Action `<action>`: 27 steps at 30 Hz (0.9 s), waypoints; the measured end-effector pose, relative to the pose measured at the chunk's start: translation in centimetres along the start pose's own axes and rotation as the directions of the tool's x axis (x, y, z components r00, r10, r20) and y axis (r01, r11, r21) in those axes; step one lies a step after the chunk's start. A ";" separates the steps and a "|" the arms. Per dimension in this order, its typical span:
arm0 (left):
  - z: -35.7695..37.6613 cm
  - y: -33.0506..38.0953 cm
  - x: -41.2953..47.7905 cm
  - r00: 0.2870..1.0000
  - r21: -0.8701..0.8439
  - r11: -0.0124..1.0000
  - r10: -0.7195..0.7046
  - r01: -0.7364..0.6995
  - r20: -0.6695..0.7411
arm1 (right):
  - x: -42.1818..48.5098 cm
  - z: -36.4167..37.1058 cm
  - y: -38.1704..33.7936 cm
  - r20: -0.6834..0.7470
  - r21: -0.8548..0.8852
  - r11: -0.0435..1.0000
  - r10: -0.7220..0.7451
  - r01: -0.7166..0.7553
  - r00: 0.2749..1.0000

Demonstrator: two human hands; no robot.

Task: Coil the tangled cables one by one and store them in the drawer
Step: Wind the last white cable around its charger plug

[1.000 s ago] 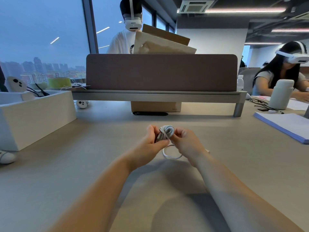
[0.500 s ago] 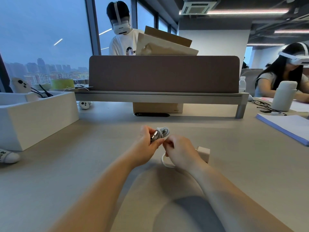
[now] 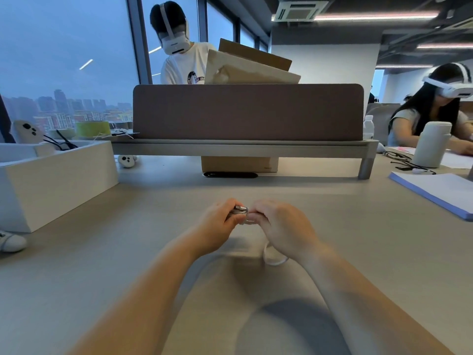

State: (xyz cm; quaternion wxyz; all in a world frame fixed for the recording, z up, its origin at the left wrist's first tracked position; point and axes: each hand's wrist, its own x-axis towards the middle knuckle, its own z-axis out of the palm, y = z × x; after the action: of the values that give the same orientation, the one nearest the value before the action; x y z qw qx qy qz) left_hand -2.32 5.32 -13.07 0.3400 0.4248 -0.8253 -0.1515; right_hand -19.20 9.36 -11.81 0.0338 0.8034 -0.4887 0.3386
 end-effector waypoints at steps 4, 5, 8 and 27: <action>-0.2 0.6 -0.5 0.995 -0.067 0.997 0.052 -0.046 0.081 | 0.1 -0.8 1.0 -0.143 -0.024 0.999 0.042 -0.046 0.989; -0.3 0.9 -0.7 0.994 -0.112 0.993 0.052 -0.040 0.100 | 0.1 -0.9 1.3 -0.175 -0.018 0.998 0.052 -0.056 0.983; -0.6 1.6 -1.0 0.991 -0.275 0.961 0.038 -0.002 0.128 | 0.1 -1.0 1.7 -0.192 0.091 0.992 0.104 -0.087 0.976; -0.4 3.4 -1.2 0.983 -0.927 0.340 -0.139 0.158 0.116 | 0.8 0.0 0.1 0.036 0.621 0.706 0.407 -0.340 0.913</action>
State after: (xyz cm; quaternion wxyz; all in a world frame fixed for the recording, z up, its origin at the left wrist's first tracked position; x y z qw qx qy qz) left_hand -3.57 8.28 -11.49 0.4987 0.2286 -0.5539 -0.6263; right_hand -19.01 8.69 -11.33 -0.2734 0.6354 -0.5015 0.5196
